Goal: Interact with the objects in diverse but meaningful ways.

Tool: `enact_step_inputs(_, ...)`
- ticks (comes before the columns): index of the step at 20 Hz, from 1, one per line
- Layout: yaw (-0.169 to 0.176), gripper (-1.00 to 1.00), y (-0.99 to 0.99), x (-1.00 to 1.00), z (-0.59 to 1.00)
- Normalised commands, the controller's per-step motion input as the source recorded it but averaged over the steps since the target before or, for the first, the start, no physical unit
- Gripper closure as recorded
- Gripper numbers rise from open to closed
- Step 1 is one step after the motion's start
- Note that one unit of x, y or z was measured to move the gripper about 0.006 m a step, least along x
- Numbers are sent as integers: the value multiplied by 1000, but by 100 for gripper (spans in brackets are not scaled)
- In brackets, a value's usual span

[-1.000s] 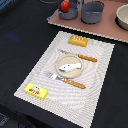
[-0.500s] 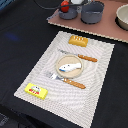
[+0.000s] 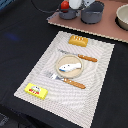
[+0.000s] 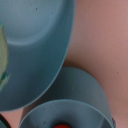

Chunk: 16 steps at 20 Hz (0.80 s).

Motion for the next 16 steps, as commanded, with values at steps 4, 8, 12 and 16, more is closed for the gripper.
enact_step_inputs(4, -27, -100, 12, 120, -265)
enact_step_inputs(8, -34, -100, 13, 101, -315)
enact_step_inputs(12, -35, -100, 6, 81, -321)
enact_step_inputs(16, -33, -100, 16, 91, -327)
